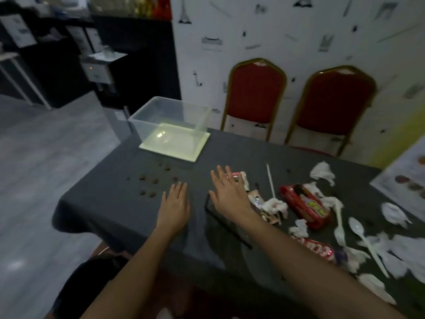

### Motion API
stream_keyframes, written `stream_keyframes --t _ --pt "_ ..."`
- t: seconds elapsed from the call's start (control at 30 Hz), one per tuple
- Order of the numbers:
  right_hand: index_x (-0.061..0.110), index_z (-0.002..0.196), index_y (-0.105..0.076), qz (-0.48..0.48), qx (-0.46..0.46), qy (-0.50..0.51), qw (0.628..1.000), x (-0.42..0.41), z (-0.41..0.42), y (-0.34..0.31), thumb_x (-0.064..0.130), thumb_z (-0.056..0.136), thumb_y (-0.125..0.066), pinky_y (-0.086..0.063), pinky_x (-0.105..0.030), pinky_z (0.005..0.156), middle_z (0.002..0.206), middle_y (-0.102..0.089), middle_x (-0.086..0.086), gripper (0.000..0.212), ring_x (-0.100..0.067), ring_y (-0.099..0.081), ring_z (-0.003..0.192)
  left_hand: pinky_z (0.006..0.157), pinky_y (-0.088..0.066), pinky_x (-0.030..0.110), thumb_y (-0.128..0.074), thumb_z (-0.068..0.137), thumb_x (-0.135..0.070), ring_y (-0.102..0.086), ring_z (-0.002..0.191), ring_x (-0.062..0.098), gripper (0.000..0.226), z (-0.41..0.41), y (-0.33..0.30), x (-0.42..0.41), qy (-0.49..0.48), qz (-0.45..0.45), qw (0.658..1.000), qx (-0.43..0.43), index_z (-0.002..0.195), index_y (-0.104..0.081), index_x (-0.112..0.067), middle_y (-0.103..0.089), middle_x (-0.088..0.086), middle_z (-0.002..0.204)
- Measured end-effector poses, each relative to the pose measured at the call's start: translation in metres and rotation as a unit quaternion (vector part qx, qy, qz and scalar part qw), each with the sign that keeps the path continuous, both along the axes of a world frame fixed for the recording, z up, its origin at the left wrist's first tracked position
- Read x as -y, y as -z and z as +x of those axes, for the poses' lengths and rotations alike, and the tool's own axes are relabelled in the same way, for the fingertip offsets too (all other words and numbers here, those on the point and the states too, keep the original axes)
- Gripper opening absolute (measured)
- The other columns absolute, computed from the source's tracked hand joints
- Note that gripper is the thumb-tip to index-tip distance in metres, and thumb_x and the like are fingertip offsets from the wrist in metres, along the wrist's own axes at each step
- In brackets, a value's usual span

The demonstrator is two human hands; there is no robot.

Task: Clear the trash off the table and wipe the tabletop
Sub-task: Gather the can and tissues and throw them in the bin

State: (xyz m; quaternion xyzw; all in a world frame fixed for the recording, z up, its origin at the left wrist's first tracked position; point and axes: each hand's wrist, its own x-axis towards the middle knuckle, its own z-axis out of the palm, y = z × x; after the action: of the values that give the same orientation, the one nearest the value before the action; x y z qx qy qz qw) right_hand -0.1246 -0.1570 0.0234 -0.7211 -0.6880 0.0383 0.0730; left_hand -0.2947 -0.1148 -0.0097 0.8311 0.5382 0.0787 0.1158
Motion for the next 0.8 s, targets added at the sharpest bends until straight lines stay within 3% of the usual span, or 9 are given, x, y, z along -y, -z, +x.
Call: stream_keyframes --t 0.07,0.2,0.3,0.4,0.53,0.67,0.8 --pt "0.014 0.151 -0.018 -0.001 -0.006 0.044 0.999 0.022 0.033 -0.001 0.038 0.098 -0.034 -0.008 -0.051 0.116 0.160 -0.013 -0.007 0.060 -0.027 -0.006 0.148 0.117 -0.011 0.046 -0.036 0.098 -0.023 -0.014 0.146 0.027 0.055 0.032 -0.002 0.003 0.040 -0.002 0.999 0.004 0.148 -0.021 -0.009 -0.020 0.010 0.157" --pt "0.016 0.151 -0.018 -0.008 0.010 0.127 0.992 0.067 0.085 -0.001 0.048 0.092 -0.008 -0.010 -0.051 0.116 0.160 -0.013 -0.006 0.068 -0.025 -0.007 0.148 0.116 -0.015 0.046 -0.040 0.096 -0.021 -0.022 0.144 0.028 0.052 0.085 -0.002 0.011 0.129 0.003 0.992 0.016 0.146 -0.029 -0.009 -0.027 0.011 0.155" --pt "0.017 0.151 -0.021 -0.014 0.021 0.199 0.980 0.102 0.119 0.005 0.043 0.097 -0.026 -0.011 -0.049 0.117 0.160 -0.016 -0.006 0.060 -0.024 -0.010 0.148 0.115 -0.020 0.047 -0.034 0.091 -0.025 -0.031 0.140 0.028 0.054 0.118 0.002 0.022 0.197 0.002 0.980 0.023 0.142 -0.037 -0.009 -0.036 0.013 0.150" --pt "0.014 0.147 -0.033 0.010 0.004 0.280 0.960 0.139 0.146 0.009 0.043 0.094 -0.025 -0.020 -0.049 0.114 0.155 -0.030 -0.008 0.061 -0.027 -0.022 0.145 0.113 -0.024 0.046 -0.031 0.089 -0.031 -0.036 0.137 0.028 0.055 0.149 0.008 0.036 0.263 0.000 0.965 0.023 0.140 -0.041 -0.010 -0.043 0.012 0.146" --pt "0.015 0.144 -0.037 0.009 0.004 0.335 0.942 0.177 0.164 0.017 0.038 0.096 -0.040 -0.026 -0.049 0.112 0.151 -0.038 -0.007 0.053 -0.026 -0.030 0.142 0.116 -0.026 0.042 -0.028 0.094 -0.041 -0.035 0.137 0.021 0.053 0.176 0.009 0.064 0.362 -0.017 0.931 0.047 0.140 -0.039 -0.017 -0.043 0.003 0.145" --pt "0.016 0.144 -0.037 -0.025 -0.006 0.379 0.925 0.192 0.178 0.024 0.038 0.097 -0.040 -0.027 -0.047 0.114 0.151 -0.037 -0.006 0.051 -0.023 -0.029 0.142 0.114 -0.022 0.035 -0.041 0.092 -0.051 -0.033 0.137 0.016 0.060 0.182 0.003 0.094 0.460 -0.048 0.887 -0.003 0.145 -0.024 -0.028 -0.037 -0.002 0.149" --pt "0.015 0.142 -0.038 -0.034 -0.014 0.395 0.918 0.191 0.188 0.030 0.037 0.098 -0.040 -0.030 -0.044 0.114 0.150 -0.040 -0.006 0.050 -0.022 -0.031 0.141 0.115 -0.019 0.038 -0.046 0.086 -0.059 -0.031 0.138 0.021 0.078 0.184 0.015 0.107 0.496 -0.038 0.863 -0.083 0.148 -0.009 -0.031 -0.031 0.002 0.152"
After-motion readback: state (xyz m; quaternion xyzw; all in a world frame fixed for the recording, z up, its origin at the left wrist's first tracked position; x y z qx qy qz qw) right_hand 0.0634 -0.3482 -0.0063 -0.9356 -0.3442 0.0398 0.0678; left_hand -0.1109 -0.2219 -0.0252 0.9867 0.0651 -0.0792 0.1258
